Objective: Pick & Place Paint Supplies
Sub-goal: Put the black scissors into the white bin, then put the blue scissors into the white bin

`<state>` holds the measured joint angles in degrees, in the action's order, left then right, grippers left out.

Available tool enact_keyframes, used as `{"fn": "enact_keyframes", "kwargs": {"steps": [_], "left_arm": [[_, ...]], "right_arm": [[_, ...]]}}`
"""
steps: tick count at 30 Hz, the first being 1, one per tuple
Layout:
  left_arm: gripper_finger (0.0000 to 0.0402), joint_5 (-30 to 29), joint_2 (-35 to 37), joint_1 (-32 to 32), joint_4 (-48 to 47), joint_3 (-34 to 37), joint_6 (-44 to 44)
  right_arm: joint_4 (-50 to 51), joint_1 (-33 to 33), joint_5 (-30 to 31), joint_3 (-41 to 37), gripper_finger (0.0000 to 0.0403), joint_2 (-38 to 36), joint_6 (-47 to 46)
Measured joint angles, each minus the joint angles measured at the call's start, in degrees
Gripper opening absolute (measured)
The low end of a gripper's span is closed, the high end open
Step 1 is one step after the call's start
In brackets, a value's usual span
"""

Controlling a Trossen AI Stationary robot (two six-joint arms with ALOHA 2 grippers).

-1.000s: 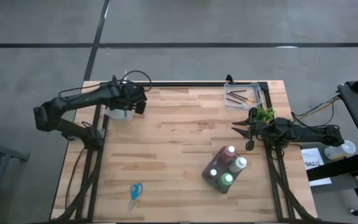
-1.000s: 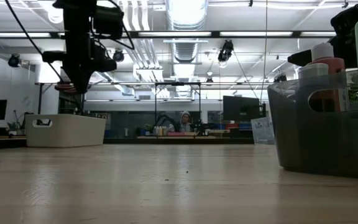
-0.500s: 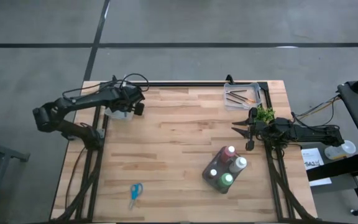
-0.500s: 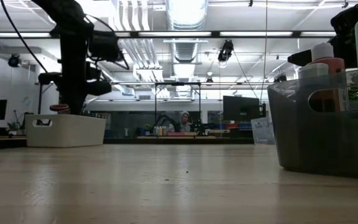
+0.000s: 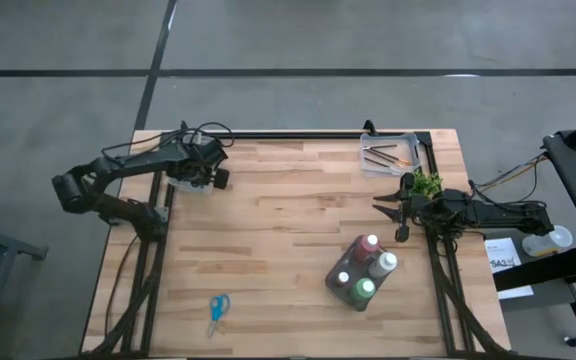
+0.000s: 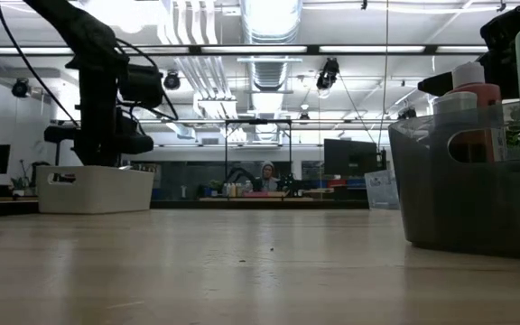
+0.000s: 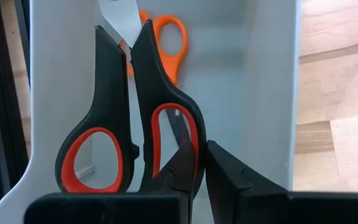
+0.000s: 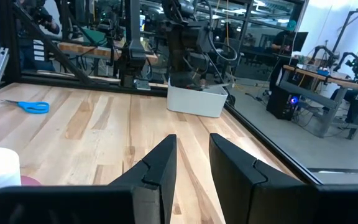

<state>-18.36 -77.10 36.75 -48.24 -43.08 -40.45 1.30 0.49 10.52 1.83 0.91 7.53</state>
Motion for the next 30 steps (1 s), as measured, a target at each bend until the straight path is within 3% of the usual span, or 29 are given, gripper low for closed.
{"fn": "enact_keyframes", "kwargs": {"steps": [6,15,30], "left_arm": [[0.0038,0.0,0.0,-0.02,0.67,0.01,0.2],[0.0101,0.18,0.0,-0.02,0.91,0.01,0.17],[0.0106,-0.3,0.37,-1.68,-7.79,-6.47,-0.07]], "right_arm": [[-0.02,-0.02,0.0,0.0,0.009,0.0,0.0],[-0.01,0.0,0.0,0.0,0.009,0.0,0.0],[-0.01,-0.02,0.0,0.0,0.009,-0.01,0.0]]}}
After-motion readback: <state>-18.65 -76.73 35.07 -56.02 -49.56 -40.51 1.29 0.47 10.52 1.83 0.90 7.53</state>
